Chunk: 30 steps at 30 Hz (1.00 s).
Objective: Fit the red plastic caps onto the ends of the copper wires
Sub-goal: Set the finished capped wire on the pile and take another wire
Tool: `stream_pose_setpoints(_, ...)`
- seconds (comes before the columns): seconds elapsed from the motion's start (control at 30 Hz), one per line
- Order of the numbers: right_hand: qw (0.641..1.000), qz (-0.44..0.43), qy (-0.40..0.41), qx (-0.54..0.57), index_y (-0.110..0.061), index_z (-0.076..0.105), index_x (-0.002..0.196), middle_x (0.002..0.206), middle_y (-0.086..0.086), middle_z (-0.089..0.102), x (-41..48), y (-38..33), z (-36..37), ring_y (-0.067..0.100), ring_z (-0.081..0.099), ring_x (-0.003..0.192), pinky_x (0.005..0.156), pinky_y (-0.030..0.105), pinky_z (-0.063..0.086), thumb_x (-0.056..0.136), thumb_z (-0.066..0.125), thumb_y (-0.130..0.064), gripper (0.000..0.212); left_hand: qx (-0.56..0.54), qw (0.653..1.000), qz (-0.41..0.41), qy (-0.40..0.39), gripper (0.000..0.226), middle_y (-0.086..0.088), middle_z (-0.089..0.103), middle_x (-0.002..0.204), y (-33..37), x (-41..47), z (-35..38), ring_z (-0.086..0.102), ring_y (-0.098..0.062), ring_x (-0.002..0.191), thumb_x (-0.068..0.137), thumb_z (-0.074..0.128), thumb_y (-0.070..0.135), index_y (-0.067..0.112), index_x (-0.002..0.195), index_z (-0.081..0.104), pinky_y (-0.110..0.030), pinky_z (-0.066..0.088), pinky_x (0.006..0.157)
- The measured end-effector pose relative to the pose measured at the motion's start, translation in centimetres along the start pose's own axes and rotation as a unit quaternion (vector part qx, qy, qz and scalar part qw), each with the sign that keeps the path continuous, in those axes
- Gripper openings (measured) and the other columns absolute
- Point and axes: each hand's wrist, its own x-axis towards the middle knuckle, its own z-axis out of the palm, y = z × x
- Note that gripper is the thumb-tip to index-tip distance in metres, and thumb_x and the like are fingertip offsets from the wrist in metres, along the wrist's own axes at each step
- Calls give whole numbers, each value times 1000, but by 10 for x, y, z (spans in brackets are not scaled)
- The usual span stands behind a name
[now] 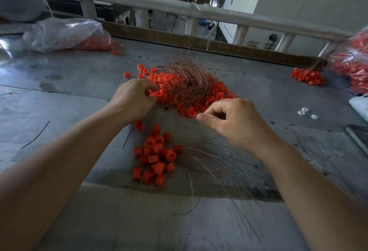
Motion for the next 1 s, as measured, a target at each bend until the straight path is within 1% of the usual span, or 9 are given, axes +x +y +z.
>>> stream_pose_setpoints(0.1, 1000, 13, 14, -16, -17, 70, 76, 71, -8, 65, 1, 4, 0, 7, 59, 66, 64, 25, 49, 83, 61, -38, 23, 10, 1000, 20, -18, 28, -8, 63, 102, 0, 3, 7, 57, -25, 94, 79, 69, 17, 17, 108, 66, -28, 41, 77)
stream_pose_setpoints(0.23, 999, 17, 23, -23, -16, 69, 75, 69, -2, 66, 3, 7, 0, 15, 61, 63, 62, 32, 51, 83, 61, -38, 24, 14, 999, 38, 12, 22, -1, 61, 89, -4, 2, 9, 53, -17, 82, 76, 72, 13, 16, 97, 68, -26, 37, 71)
stream_pose_setpoints(0.4, 999, 15, 15, -25, -17, 69, 76, 71, -9, 64, 3, 7, 3, 6, 59, 66, 64, 27, 51, 83, 61, -37, 23, 21, 998, 41, 34, 16, 5, 55, 84, -6, 2, 8, 49, -12, 78, 77, 73, 16, 14, 92, 69, -23, 33, 68)
stream_pose_setpoints(0.53, 999, 15, 15, -30, -16, 70, 77, 69, -11, 62, 4, 9, 3, 5, 58, 64, 61, 23, 49, 83, 61, -37, 24, 18, 998, 50, 34, 14, 8, 53, 78, -6, 1, 8, 46, -8, 67, 74, 75, 13, 14, 87, 68, -15, 29, 55)
stream_pose_setpoints(0.6, 999, 16, 11, -31, -17, 69, 76, 69, -8, 64, 4, 9, 3, 8, 59, 64, 62, 25, 50, 84, 61, -37, 24, 14, 998, 58, 30, 14, 11, 51, 73, -6, 0, 7, 44, 1, 63, 73, 75, 11, 15, 84, 68, -10, 29, 55)
stream_pose_setpoints(0.77, 999, 16, 6, -30, -17, 69, 77, 72, -3, 67, 4, 8, 4, 17, 63, 66, 67, 35, 53, 83, 61, -37, 23, -12, 999, 45, 23, 18, 5, 61, 78, -4, -3, 6, 55, -9, 71, 72, 76, 16, 17, 90, 73, -18, 38, 66)
stream_pose_setpoints(0.87, 999, 16, 8, -29, -17, 69, 77, 73, -2, 67, 3, 8, 3, 18, 63, 66, 68, 36, 53, 83, 61, -37, 23, -30, 998, 51, 33, 11, 17, 56, 66, -2, -6, 7, 48, 7, 60, 76, 74, 19, 19, 87, 74, -10, 33, 57)
stream_pose_setpoints(0.93, 999, 16, 5, -31, -17, 69, 78, 74, -2, 68, 3, 8, 4, 17, 63, 67, 68, 37, 53, 84, 61, -37, 23, -32, 997, 54, 41, 7, 24, 52, 62, 0, -9, 7, 46, 9, 56, 78, 71, 21, 20, 85, 74, -9, 32, 53)
stream_pose_setpoints(1.0, 999, 16, 5, -35, -17, 69, 78, 74, -2, 67, 4, 8, 4, 15, 63, 67, 68, 36, 53, 84, 61, -37, 23, -29, 997, 59, 49, 8, 19, 56, 63, 1, -11, 5, 48, 7, 57, 81, 69, 20, 17, 86, 75, -10, 33, 54)
